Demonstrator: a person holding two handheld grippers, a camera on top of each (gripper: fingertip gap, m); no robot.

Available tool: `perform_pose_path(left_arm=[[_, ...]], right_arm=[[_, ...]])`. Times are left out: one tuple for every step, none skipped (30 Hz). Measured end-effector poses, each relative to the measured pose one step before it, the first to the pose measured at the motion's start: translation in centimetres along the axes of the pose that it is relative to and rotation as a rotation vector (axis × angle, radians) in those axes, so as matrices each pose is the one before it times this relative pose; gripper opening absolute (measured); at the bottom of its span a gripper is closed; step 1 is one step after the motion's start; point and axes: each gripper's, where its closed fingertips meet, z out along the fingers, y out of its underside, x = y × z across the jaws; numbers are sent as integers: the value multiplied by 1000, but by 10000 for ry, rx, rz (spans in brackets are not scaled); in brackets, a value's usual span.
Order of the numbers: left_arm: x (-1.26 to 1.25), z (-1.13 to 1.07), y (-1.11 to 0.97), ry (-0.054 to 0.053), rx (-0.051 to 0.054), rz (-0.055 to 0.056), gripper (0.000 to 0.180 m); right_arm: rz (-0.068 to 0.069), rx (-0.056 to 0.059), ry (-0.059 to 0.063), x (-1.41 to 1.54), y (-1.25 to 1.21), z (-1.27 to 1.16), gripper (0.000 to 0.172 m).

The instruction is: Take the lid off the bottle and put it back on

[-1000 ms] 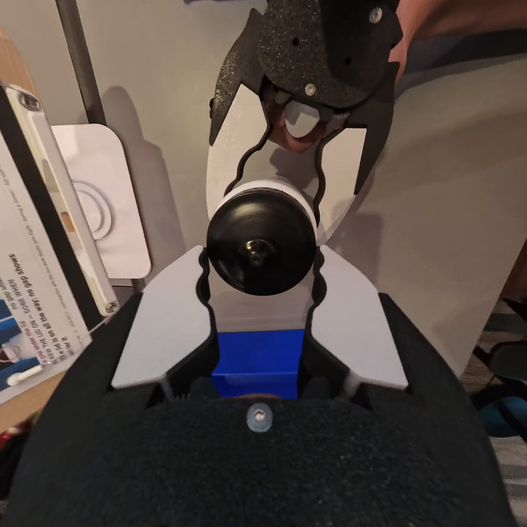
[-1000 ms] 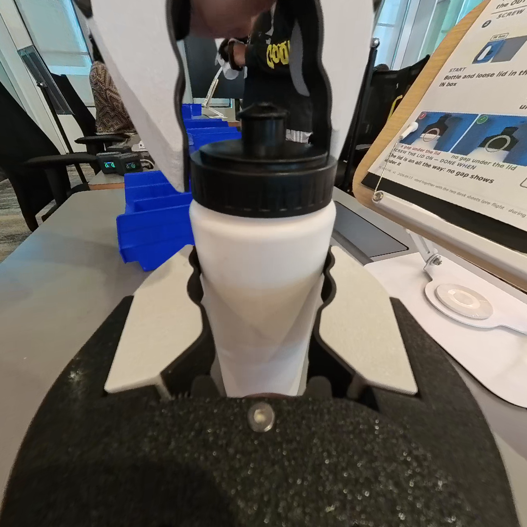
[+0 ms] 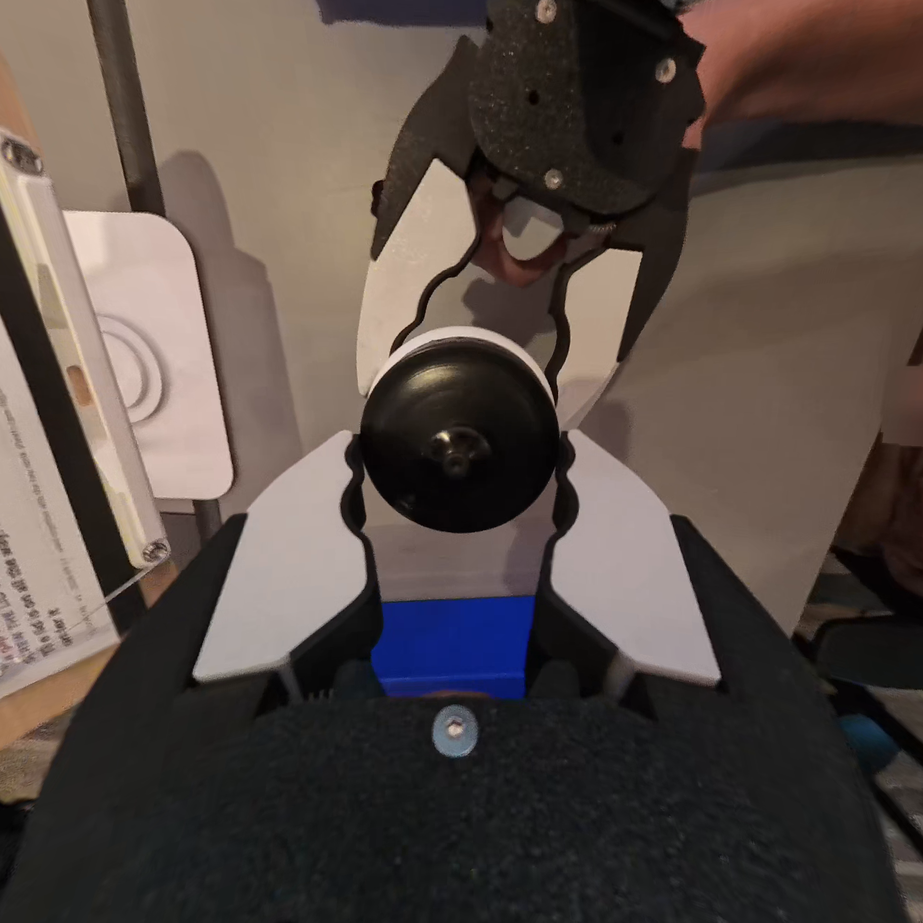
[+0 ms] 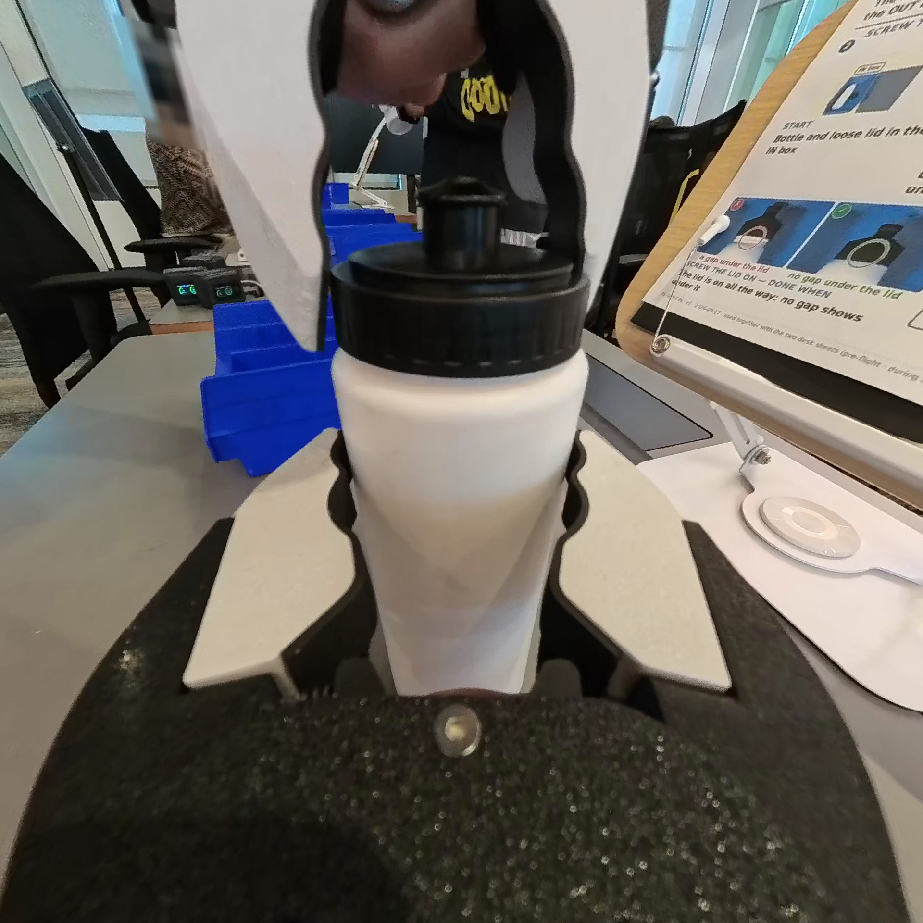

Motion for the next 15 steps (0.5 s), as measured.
perform_pose_path(left_arm=[[-17, 1, 8, -21, -22, -533, 73], [42, -8, 11, -96, -62, -515, 73], [53, 10, 28, -205, -108, -489, 73], [32, 13, 28, -272, -144, -557, 73], [3, 4, 27, -322, -140, -660, 73], [9, -43, 13, -269, -118, -969, 73], [68, -22, 0, -147, -64, -1333, 73], [75, 30, -115, -105, 66, -1153, 73], [22, 39, -216, -161, 193, -467, 73], [65, 16, -216, -72, 177, -98, 73], [128, -36, -36, 108, 62, -147, 73], [74, -138, 130, 169, -38, -55, 73], [-31, -230, 218, 135, -109, 186, 73], [-162, -341, 130, 62, -57, 405, 73], [-194, -395, 16, 20, 25, 662, 76]], right_arm=[[60, -7, 57, 92, 8, 47, 82], [29, 12, 13, 41, -6, 15, 83], [-37, 15, -22, -35, 1, -11, 82], [-23, -5, -24, -39, 7, -20, 82], [-10, -34, 12, -10, 3, -13, 82], [-10, -35, 22, -2, 14, -5, 82], [-11, -26, 23, -12, 1, 18, 82], [-3, -14, 25, -5, 6, 11, 82], [14, 14, 24, 53, -4, -53, 82], [75, 35, 16, 136, -15, -112, 82], [39, 36, -68, 17, -19, -112, 82], [-38, 1, -48, -40, 10, -27, 82], [-70, -47, -24, -99, 25, 67, 82], [-53, -66, -8, -132, 42, 169, 82], [22, 2, 27, -25, -21, 139, 82]])
